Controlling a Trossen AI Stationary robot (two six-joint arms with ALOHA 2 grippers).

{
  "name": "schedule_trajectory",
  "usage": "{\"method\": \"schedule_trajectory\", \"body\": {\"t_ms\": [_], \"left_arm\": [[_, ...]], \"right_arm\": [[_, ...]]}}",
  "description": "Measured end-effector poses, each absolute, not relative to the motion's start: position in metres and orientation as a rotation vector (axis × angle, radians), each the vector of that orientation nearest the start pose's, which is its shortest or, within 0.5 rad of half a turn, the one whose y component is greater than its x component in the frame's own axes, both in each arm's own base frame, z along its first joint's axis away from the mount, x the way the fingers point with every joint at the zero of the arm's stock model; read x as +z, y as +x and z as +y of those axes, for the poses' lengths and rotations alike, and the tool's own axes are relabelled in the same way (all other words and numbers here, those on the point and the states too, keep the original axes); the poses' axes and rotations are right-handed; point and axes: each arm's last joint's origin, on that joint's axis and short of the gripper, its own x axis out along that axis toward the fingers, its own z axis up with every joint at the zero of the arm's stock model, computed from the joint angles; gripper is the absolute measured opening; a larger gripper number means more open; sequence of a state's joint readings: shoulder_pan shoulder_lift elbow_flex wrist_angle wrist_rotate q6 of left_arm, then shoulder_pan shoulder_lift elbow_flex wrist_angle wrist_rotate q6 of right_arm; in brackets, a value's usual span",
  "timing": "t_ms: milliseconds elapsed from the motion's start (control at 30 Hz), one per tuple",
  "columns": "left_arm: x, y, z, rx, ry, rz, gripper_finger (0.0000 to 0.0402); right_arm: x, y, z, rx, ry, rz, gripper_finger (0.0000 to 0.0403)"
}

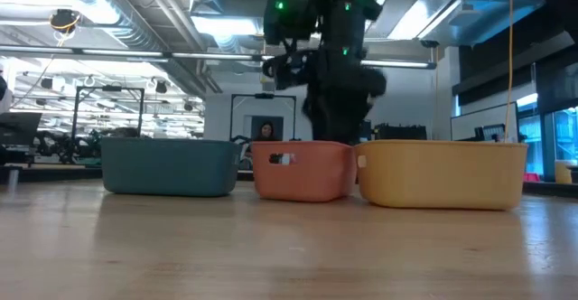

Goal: Sort & place blocks by color
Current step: Put the orange rectangular block into the blue bin

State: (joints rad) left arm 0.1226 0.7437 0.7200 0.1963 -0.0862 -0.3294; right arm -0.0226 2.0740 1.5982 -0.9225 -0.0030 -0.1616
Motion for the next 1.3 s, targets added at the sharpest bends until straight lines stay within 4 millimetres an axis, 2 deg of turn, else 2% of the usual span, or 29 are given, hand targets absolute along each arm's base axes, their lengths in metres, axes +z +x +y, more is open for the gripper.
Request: {"method": "schedule_trajectory", "body": {"t_ms": [67, 167, 233, 300, 400, 500, 600, 700, 800, 867, 1167, 1300], "left_arm": [[0.353, 0.166, 0.022, 0.16, -0.323, -0.202, 0.0227], [0.354, 0.163, 0.021, 0.117, -0.319, -0.201, 0.0227], [0.355, 0.16, 0.02, 0.097, -0.319, -0.197, 0.0227], [0.354, 0.158, 0.02, 0.097, -0.324, -0.183, 0.0227], [0.355, 0.154, 0.019, 0.096, -0.324, -0.184, 0.0227], [0.356, 0.152, 0.019, 0.095, -0.32, -0.19, 0.0227], [0.355, 0.153, 0.019, 0.088, -0.318, -0.184, 0.0227], [0.355, 0.153, 0.018, 0.069, -0.313, -0.182, 0.0227], [0.355, 0.153, 0.018, 0.062, -0.314, -0.179, 0.0227], [0.355, 0.153, 0.018, 0.061, -0.314, -0.179, 0.0227], [0.355, 0.153, 0.018, 0.062, -0.32, -0.18, 0.0227], [0.354, 0.153, 0.018, 0.07, -0.394, -0.173, 0.0227]], "right_arm": [[0.195, 0.405, -0.009, 0.104, -0.101, 1.406, 0.0348], [0.228, 0.396, -0.007, 0.069, -0.052, 1.297, 0.0353], [0.25, 0.381, -0.003, 0.032, -0.004, 1.191, 0.035], [0.263, 0.361, 0.004, -0.015, 0.07, 1.074, 0.0345], [0.271, 0.326, 0.017, -0.106, 0.22, 0.849, 0.0339], [0.268, 0.293, 0.031, -0.155, 0.419, 0.594, 0.0336], [0.268, 0.27, 0.042, -0.122, 0.567, 0.304, 0.0336], [0.274, 0.255, 0.046, -0.068, 0.631, 0.035, 0.0336], [0.276, 0.247, 0.045, -0.072, 0.612, -0.098, 0.0336], [0.279, 0.246, 0.044, -0.079, 0.597, -0.117, 0.0336], [0.286, 0.251, 0.045, -0.083, 0.535, -0.108, 0.0336], [0.286, 0.251, 0.045, -0.083, 0.536, -0.108, 0.0336]]}}
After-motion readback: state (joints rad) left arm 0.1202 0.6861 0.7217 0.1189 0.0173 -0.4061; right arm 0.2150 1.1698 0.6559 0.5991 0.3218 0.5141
